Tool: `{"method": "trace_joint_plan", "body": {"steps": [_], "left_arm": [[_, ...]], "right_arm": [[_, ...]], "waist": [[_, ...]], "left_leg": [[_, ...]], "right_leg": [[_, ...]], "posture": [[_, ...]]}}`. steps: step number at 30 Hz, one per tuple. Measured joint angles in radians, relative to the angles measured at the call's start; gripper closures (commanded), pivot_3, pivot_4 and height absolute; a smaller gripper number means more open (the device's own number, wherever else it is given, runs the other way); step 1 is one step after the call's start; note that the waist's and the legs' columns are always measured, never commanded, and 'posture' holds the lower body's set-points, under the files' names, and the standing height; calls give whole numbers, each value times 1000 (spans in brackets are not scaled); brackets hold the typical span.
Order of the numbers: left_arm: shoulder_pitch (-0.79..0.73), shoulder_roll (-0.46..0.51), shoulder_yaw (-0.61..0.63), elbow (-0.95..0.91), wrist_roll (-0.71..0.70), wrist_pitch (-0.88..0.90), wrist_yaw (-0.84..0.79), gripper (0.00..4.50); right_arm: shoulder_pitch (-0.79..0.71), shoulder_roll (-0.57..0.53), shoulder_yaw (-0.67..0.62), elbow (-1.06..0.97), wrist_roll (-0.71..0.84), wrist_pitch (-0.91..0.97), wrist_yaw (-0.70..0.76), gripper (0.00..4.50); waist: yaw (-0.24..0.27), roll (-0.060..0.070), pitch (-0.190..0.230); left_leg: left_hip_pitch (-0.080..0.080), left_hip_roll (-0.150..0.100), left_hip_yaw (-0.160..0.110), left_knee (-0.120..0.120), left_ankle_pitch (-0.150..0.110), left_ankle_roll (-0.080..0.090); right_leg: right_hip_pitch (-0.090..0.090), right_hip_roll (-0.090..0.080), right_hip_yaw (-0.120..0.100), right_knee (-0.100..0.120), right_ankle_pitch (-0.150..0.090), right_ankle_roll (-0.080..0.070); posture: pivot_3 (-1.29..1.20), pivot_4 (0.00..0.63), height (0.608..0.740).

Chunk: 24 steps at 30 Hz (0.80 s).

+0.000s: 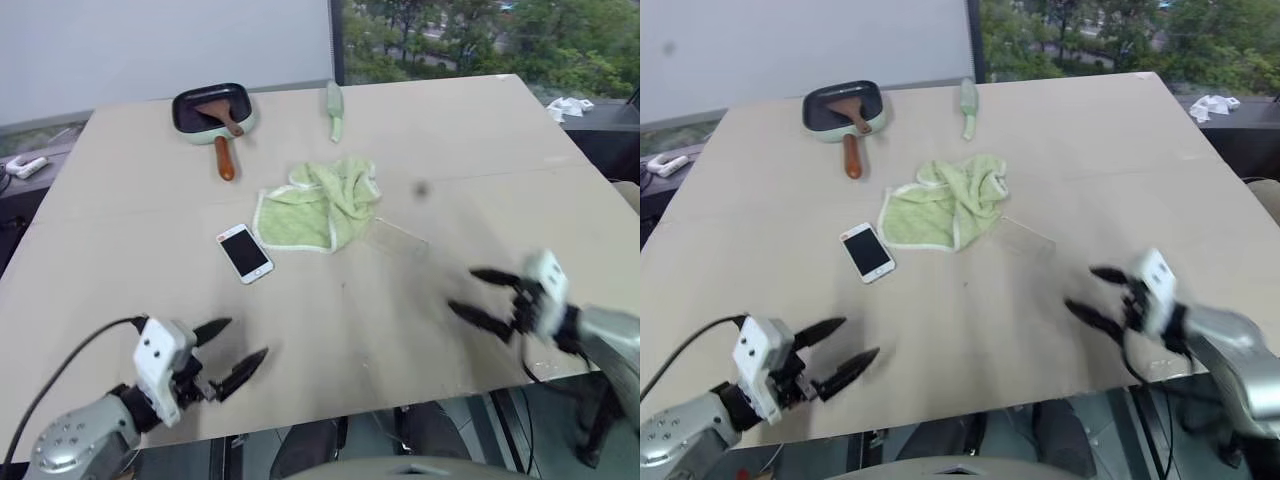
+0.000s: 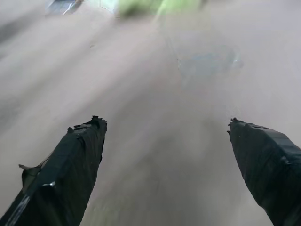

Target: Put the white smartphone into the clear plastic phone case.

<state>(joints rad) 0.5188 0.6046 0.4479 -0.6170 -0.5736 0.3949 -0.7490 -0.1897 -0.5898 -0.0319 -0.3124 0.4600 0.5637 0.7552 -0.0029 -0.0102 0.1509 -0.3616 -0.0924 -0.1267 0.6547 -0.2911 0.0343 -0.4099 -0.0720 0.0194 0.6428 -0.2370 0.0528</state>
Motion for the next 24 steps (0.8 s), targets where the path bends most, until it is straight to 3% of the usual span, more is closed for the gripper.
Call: {"method": "trace_joint_plan", "body": {"steps": [3,7,15,18,22,23,24], "left_arm": [[-73,25,51,-13,-34,49,56,40],[-122,29,109,-36,-109,138,142,40],[-77,8,163,-128,-176,208,238,40],[-69,-1,165,-162,-181,224,275,0],[-68,-3,169,-167,-195,240,311,0],[-68,-3,169,-167,-195,240,312,0],[-71,-3,169,-167,-196,241,314,0]], "right_arm": [[-263,120,104,109,-87,17,-100,0],[-549,300,213,464,-235,-53,-204,0],[-826,537,221,1079,-339,-169,-280,0],[-858,572,209,1196,-352,-210,-284,798],[-860,595,172,1224,-351,-269,-251,2788],[-860,597,171,1224,-350,-273,-249,3046],[-861,599,169,1224,-348,-279,-240,3719]], "waist": [[-7,-1,-1],[-10,-3,-2],[-34,-3,-1],[-35,-2,-1],[-39,-2,-1],[-39,-2,-1],[-40,-2,-1]], "left_leg": [[0,1,-1,-1,1,-1],[-5,0,-3,-3,1,-2],[-8,0,-1,-3,0,-3],[-7,0,-1,-2,1,-3],[-6,1,0,-2,1,-3],[-5,1,0,-2,1,-3],[-5,1,0,-2,1,-3]], "right_leg": [[-1,1,-2,0,1,-1],[-6,1,-4,-1,1,-1],[-11,1,-3,0,1,-1],[-11,2,-2,3,1,-2],[-11,2,-1,5,1,-2],[-11,2,-1,5,1,-2],[-11,2,-1,5,1,-2]], "posture": [[0,150,740],[0,150,740],[0,150,740],[0,150,740],[0,150,740],[0,150,740],[0,150,740]]}}
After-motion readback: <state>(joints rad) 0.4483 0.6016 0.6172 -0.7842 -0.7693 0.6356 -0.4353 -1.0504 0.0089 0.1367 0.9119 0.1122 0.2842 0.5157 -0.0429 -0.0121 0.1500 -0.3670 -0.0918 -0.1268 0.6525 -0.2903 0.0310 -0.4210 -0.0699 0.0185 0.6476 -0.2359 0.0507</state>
